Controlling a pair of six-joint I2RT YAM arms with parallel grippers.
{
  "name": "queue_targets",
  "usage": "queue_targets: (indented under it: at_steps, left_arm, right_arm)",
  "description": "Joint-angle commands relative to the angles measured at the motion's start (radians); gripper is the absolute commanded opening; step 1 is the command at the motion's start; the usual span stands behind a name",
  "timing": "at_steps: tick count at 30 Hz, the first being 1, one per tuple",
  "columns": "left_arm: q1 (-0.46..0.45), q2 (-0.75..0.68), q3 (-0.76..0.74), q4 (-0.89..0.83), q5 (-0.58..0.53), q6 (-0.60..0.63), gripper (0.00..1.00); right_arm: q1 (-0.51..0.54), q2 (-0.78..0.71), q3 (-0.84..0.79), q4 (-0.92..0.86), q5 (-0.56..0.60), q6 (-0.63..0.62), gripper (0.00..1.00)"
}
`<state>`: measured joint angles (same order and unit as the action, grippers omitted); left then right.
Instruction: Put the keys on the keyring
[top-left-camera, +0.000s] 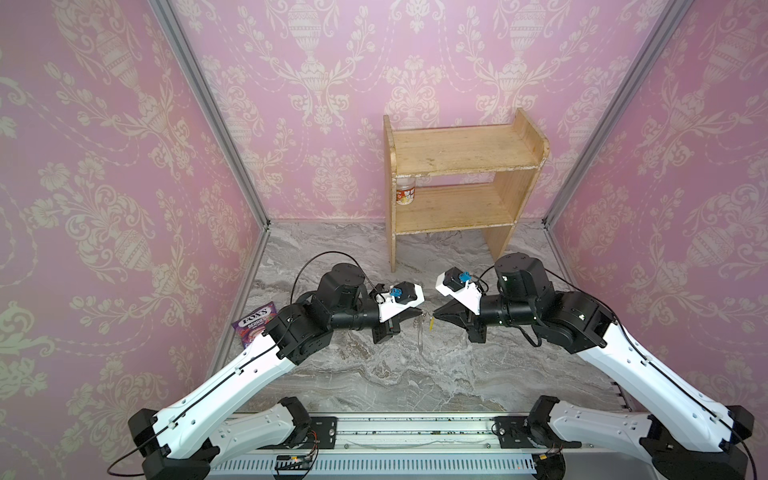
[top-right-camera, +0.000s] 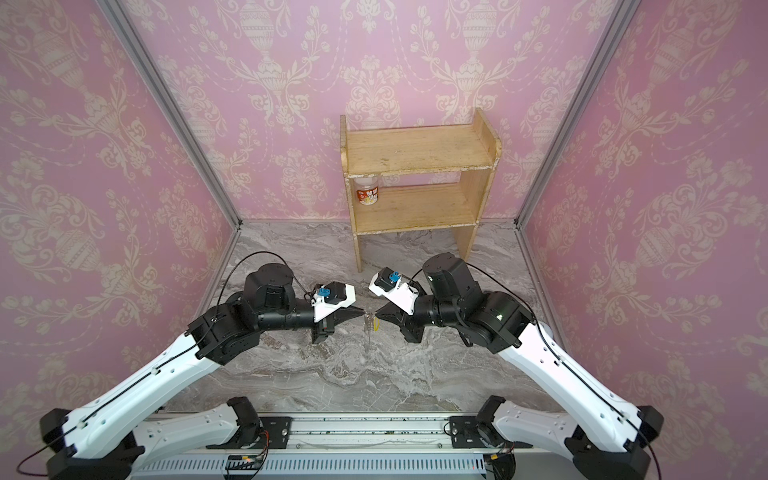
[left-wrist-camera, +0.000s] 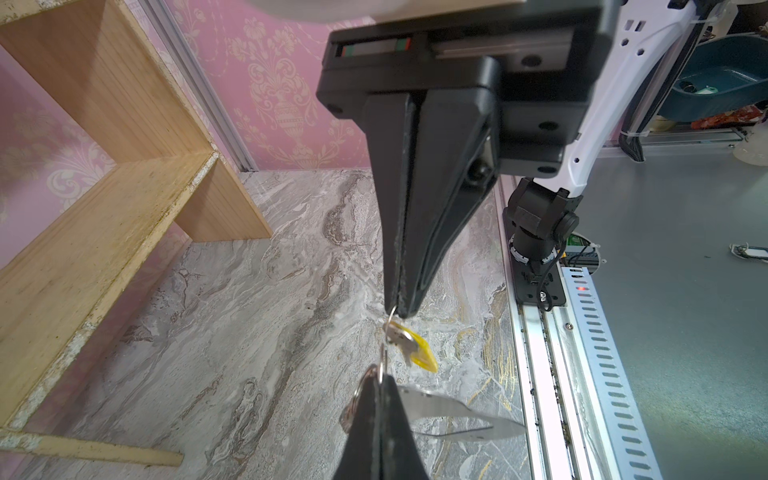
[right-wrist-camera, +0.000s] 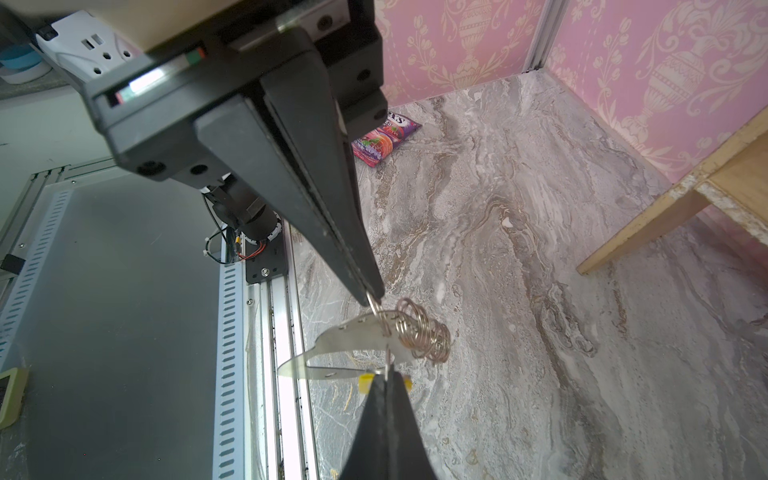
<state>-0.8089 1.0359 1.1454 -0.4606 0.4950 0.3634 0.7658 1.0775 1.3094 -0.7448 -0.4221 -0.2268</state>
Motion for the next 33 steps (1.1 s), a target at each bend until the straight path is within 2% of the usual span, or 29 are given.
queue_targets:
  at_steps: [1,24,33]
  left_arm:
    - [0.0,-0.004,0.004,0.029,0.007,-0.024,0.0]
    - [0.0,-0.013,0.005,0.028,-0.008,-0.018,0.0]
    - [-0.001,-0.039,-0.03,0.085,-0.06,-0.041,0.0]
  right_arm:
    - [-0.001,0.007,-0.011,0.022,-0.012,0.03,0.0]
    - [0.008,0.017,0.0,-0.007,-0.029,0.028,0.0]
    - [0.007,0.009,-0.014,-0.011,-0.002,0.068,0.0]
